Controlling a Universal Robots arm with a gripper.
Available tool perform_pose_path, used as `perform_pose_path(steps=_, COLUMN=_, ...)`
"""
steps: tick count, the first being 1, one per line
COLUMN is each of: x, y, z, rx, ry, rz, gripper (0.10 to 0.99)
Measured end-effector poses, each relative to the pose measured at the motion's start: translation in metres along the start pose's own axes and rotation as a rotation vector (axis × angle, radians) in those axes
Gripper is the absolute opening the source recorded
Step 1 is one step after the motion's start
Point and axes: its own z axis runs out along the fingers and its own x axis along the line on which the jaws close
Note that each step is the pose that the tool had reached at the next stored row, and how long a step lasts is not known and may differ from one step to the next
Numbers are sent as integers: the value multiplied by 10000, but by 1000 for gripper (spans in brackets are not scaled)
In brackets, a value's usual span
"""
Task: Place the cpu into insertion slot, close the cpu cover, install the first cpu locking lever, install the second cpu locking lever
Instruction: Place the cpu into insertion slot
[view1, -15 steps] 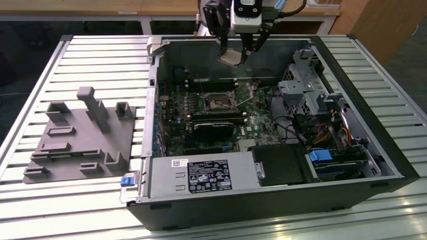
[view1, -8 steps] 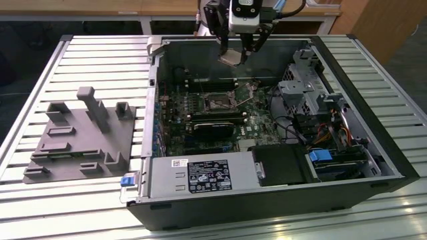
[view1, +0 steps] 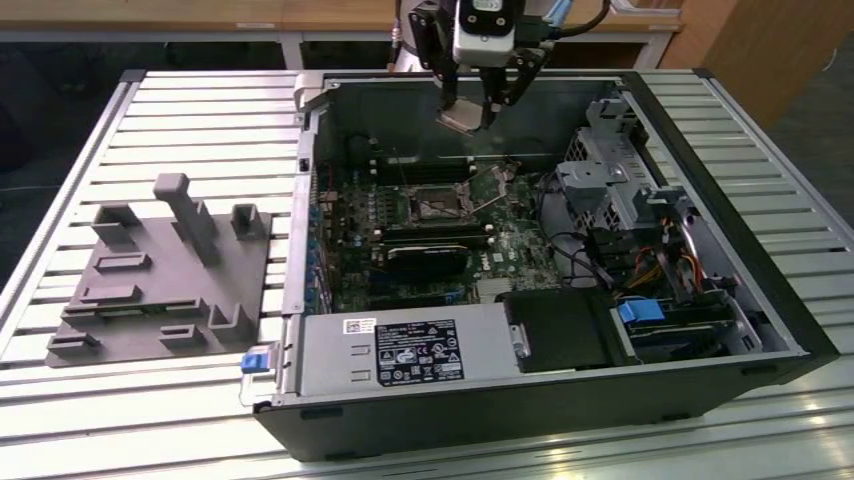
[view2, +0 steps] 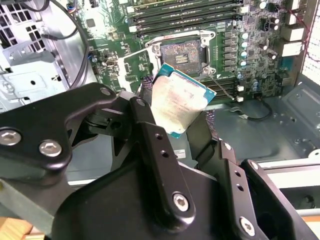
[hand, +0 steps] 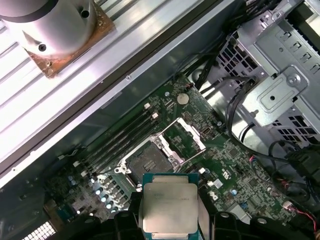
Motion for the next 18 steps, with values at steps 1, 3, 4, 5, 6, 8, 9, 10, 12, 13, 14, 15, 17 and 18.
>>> perform_pose_path(steps=1, x=0, y=0, z=2, rx=-2, ry=-7, rz=85, gripper=525)
perform_pose_path(steps=3, x=0, y=-1, z=6, rx=-4, ry=-27, rz=297, gripper=525)
perform_pose_path(steps=4, x=0, y=-1, z=7, rx=-7, ry=-36, rz=397, gripper=525)
perform_pose_path(steps=5, x=0, y=-1, z=9, rx=-9, ry=-45, rz=501, gripper=525)
perform_pose_path(steps=6, x=0, y=-1, z=11, rx=-11, ry=-55, rz=609, gripper=525)
perform_pose_path(steps=8, x=0, y=-2, z=14, rx=-16, ry=-74, rz=827, gripper=525)
perform_pose_path(steps=9, x=0, y=-2, z=15, rx=-18, ry=-83, rz=930, gripper=525)
perform_pose_path(steps=10, x=0, y=-2, z=17, rx=-20, ry=-92, rz=1024, gripper=525)
perform_pose_path(steps=12, x=0, y=-2, z=19, rx=-23, ry=-108, rz=1199, gripper=525)
perform_pose_path(steps=13, x=0, y=-2, z=20, rx=-25, ry=-116, rz=1289, gripper=525)
perform_pose_path(steps=14, x=0, y=-2, z=21, rx=-26, ry=-124, rz=1380, gripper=525)
perform_pose_path(steps=15, x=0, y=-2, z=23, rx=-29, ry=-131, rz=1472, gripper=525)
perform_pose_path(steps=17, x=0, y=-2, z=25, rx=-32, ry=-148, rz=1655, gripper=525)
perform_pose_path(steps=18, x=0, y=-3, z=26, rx=-33, ry=-156, rz=1740, gripper=525)
